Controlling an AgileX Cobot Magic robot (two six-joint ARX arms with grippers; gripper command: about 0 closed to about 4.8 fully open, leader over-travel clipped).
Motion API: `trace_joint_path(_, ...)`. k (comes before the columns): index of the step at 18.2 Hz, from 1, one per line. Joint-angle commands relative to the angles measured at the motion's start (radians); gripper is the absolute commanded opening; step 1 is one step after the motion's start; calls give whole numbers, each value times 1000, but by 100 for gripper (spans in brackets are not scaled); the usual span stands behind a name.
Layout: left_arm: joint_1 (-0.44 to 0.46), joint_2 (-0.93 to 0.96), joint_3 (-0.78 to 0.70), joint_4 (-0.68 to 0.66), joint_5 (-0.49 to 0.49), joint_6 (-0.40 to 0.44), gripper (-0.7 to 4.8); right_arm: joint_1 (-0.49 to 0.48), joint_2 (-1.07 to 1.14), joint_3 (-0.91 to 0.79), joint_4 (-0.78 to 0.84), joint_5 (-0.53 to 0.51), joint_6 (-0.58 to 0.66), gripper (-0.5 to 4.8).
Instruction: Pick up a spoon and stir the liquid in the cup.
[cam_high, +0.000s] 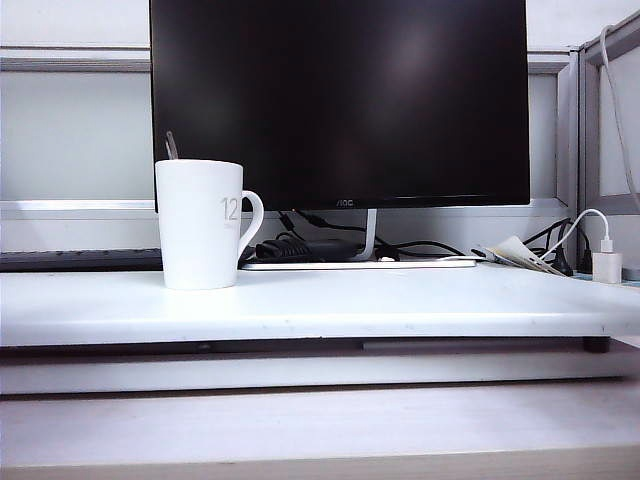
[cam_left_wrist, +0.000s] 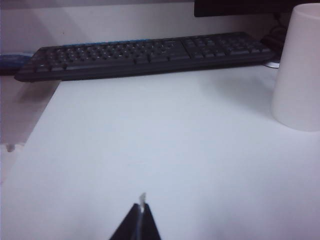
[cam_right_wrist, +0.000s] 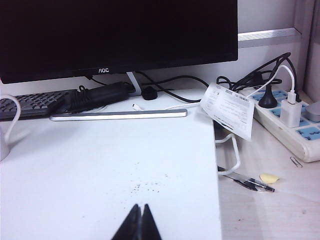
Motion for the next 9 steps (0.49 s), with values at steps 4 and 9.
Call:
trace_joint_path(4, 0, 0, 4, 10, -2, 3, -5, -16, 0, 0, 75, 23, 1, 3)
trace_joint_path(9, 0, 0, 4, 8, 2, 3, -5, -150, 0, -4, -13, 22, 1, 3)
